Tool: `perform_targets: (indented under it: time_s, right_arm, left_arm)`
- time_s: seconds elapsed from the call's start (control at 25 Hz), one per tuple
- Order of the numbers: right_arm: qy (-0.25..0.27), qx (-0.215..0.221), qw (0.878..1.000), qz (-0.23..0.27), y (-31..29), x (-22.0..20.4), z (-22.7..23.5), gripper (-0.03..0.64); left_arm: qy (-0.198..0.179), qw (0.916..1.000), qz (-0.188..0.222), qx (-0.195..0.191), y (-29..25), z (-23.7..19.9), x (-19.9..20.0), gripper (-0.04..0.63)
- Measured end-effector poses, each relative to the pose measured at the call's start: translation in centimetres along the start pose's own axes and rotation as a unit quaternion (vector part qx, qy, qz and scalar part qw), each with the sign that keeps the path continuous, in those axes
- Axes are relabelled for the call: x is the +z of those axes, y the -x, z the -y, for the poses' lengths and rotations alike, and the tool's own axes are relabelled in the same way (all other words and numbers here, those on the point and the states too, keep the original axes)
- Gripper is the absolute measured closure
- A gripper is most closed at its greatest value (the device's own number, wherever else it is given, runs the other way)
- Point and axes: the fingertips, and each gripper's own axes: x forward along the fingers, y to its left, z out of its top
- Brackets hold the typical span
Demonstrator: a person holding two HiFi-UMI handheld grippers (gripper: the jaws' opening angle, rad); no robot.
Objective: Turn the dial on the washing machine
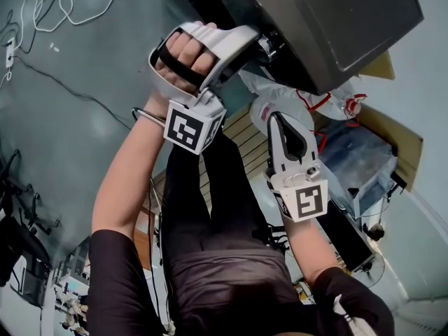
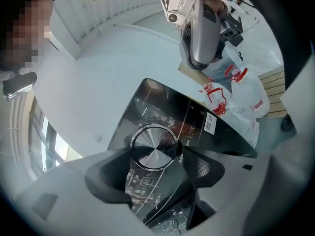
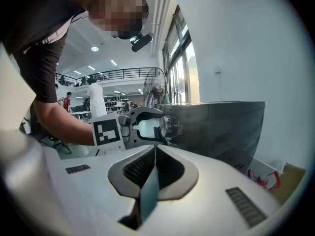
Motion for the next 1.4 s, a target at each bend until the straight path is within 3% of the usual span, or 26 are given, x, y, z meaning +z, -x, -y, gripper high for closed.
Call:
perform_targets:
  time_s: [0.2, 0.48, 0.88, 1.16, 1.4]
  right_arm:
    - [0.007, 0.003, 1.0, -0.002, 0.2, -0.3, 0.1, 0.591]
    - [-0.009, 0.013, 1.0, -0.006, -0.1, -0.9, 0.2, 0.592]
    - [-0.008, 0.017, 1.0, -0.011, -0.1, -1.1, 0.5, 0.592]
    - [-0.019, 0.015, 1.0, -0.011, -0.4, -1.2, 0.8, 0.591]
    - [-0.031, 0.009, 0.999, -0.01, -0.7, -1.1, 1.3, 0.591]
  left_arm:
    - [0.024, 0.9997, -0.002, 0.01, 0.2, -0.7, 0.3, 0.302]
    - [0.095, 0.9953, -0.014, 0.01, 0.4, -0.9, 0.2, 0.305]
    - [0.193, 0.981, -0.018, -0.003, 0.5, -1.1, 0.1, 0.308]
    - [0.29, 0.9567, -0.019, -0.014, 0.5, -1.2, 0.0, 0.308]
    - [0.366, 0.9302, -0.015, -0.018, 0.6, -1.3, -0.2, 0.308]
